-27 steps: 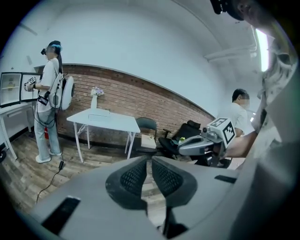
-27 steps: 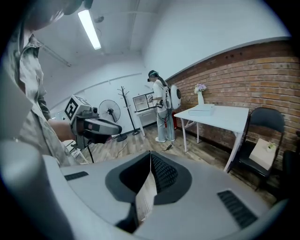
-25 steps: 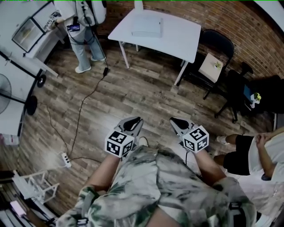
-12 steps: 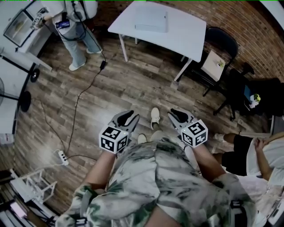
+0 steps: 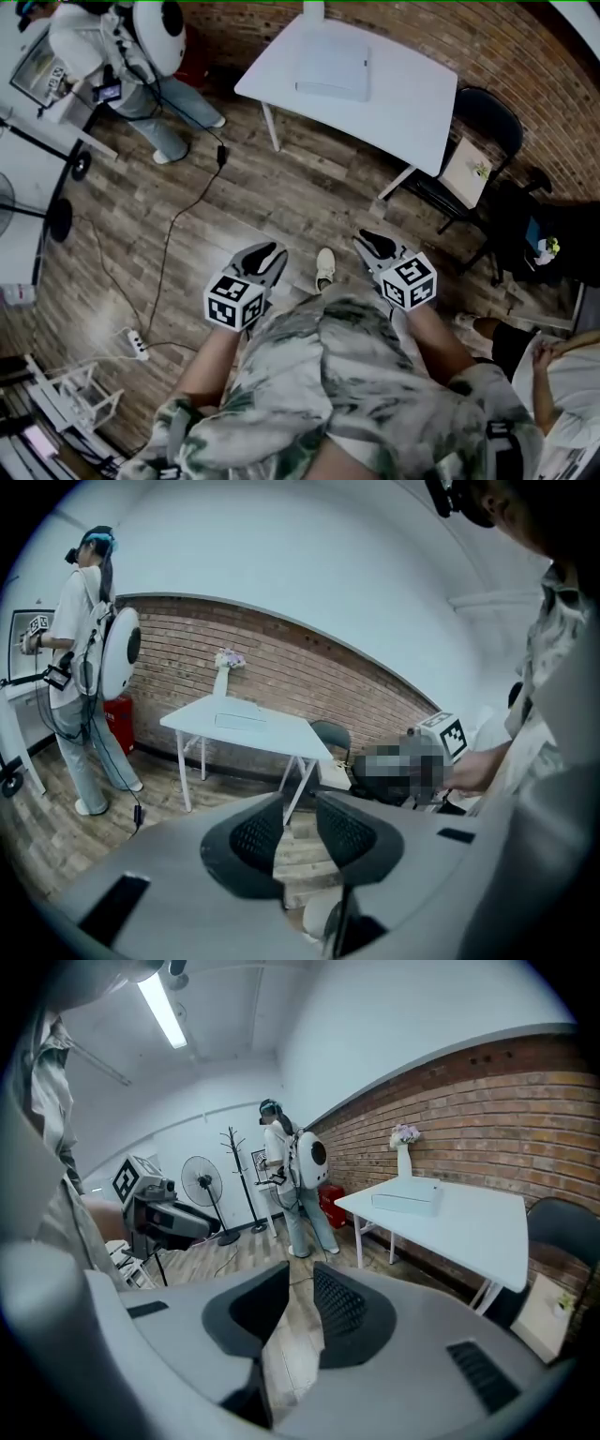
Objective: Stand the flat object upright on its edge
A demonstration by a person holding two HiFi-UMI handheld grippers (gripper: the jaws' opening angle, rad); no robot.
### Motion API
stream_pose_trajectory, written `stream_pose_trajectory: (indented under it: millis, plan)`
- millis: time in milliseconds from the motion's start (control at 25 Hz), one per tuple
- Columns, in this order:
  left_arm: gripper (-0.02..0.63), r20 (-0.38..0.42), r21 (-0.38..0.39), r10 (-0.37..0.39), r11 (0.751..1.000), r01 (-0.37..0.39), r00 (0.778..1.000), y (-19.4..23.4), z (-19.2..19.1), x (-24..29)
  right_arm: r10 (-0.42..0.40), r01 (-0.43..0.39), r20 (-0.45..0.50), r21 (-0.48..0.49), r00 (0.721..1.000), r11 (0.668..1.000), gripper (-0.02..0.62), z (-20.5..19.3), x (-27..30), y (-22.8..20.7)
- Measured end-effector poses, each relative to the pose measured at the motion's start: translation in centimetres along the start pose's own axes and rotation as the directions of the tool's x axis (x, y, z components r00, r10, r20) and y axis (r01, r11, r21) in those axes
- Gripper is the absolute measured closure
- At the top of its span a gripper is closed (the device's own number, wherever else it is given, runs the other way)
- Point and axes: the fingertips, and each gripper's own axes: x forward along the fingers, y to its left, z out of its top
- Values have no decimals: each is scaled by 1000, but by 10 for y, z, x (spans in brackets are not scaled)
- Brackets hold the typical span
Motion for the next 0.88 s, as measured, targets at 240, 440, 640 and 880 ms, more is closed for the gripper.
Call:
stream_pose_trajectory:
  millis: [240, 440, 640, 880]
  plan:
    - [491, 12, 6, 34, 999, -34, 999, 33, 66, 57, 33, -33, -6, 11, 999, 999, 497, 40, 38, -69]
    - [491, -1, -3, 54, 999, -54, 999, 53, 104, 102, 58, -57, -7, 37, 998, 998, 495, 62, 63, -126]
    - [491, 15, -19, 60, 998, -59, 998, 68, 128, 138, 73, -72, -26, 30, 997, 997, 494, 67, 85, -169]
    - [491, 23, -29, 50, 998, -49, 998, 86, 155, 170, 67, -65, -26, 66, 997, 996, 488, 80, 106, -203]
